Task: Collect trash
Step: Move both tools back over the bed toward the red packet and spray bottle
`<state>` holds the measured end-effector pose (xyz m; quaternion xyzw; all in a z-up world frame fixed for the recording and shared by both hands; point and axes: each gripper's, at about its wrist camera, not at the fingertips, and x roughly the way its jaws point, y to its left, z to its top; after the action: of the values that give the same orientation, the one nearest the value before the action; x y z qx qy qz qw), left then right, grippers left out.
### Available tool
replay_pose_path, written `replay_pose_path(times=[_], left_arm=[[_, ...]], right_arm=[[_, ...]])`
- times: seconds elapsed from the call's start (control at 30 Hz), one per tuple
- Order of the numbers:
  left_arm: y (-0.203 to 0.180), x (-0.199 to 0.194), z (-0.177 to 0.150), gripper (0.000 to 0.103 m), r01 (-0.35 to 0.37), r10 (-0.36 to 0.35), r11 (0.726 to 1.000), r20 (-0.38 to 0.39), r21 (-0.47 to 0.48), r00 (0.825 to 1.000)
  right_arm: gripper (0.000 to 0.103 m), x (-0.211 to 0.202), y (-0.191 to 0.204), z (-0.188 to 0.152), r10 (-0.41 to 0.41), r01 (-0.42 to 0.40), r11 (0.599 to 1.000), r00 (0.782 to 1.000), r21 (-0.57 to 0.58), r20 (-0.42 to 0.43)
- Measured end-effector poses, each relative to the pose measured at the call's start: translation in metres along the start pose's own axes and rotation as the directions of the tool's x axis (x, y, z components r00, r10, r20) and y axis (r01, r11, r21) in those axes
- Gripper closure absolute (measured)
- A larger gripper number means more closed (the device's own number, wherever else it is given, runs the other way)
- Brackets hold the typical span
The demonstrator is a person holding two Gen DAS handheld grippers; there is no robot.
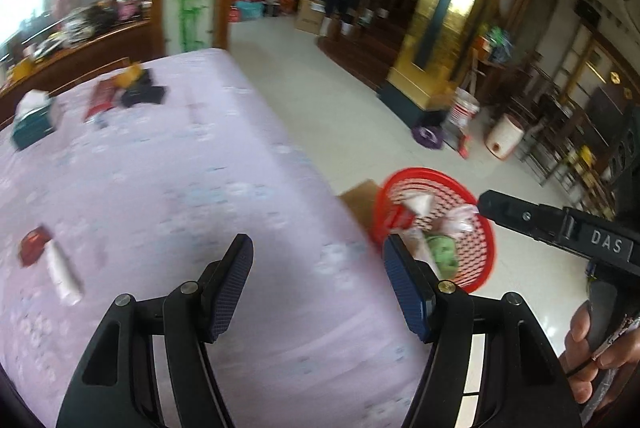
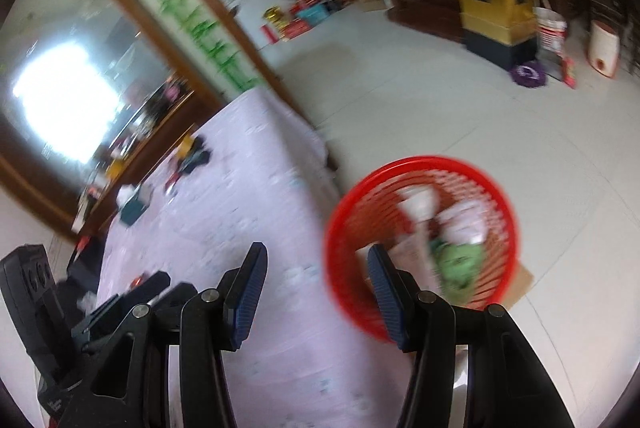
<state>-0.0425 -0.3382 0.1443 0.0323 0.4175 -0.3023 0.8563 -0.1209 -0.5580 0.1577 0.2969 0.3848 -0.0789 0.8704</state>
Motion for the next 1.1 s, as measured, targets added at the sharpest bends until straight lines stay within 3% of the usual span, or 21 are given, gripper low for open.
replay_pose_path(times=[0.3,0.6,0.83,1.1], left_arm=[[0.103,-0.05,-0.041,0.037,-0.135,0.142,0.979,0.033,-0.155,0.989],[0.196,-0.1,-0.081,0.037,-0.291,0.316,0.913,0.043,-0.285,0.948],[0.258,-0.132,-0.106,0.037,-0.345,0.377,0.863,0.017,-0.368,0.926],[0.303,-0.152,-0.122,0.037,-0.383,0.409,0.84,-0.015,-0.385,0.912]], right_arm=[[0.046,0.03,0.095,-0.042,0.084,-0.105,0.978,0.989,-0.182,-0.12],[0.046,0.067,0.188,-0.081,0.138,-0.215,0.921,0.96,-0.325,-0.244],[0.046,0.122,0.262,-0.107,0.117,-0.265,0.862,0.933,-0.432,-0.34],[0.047,0.202,0.325,-0.129,0.066,-0.292,0.806,0.908,-0.514,-0.413]])
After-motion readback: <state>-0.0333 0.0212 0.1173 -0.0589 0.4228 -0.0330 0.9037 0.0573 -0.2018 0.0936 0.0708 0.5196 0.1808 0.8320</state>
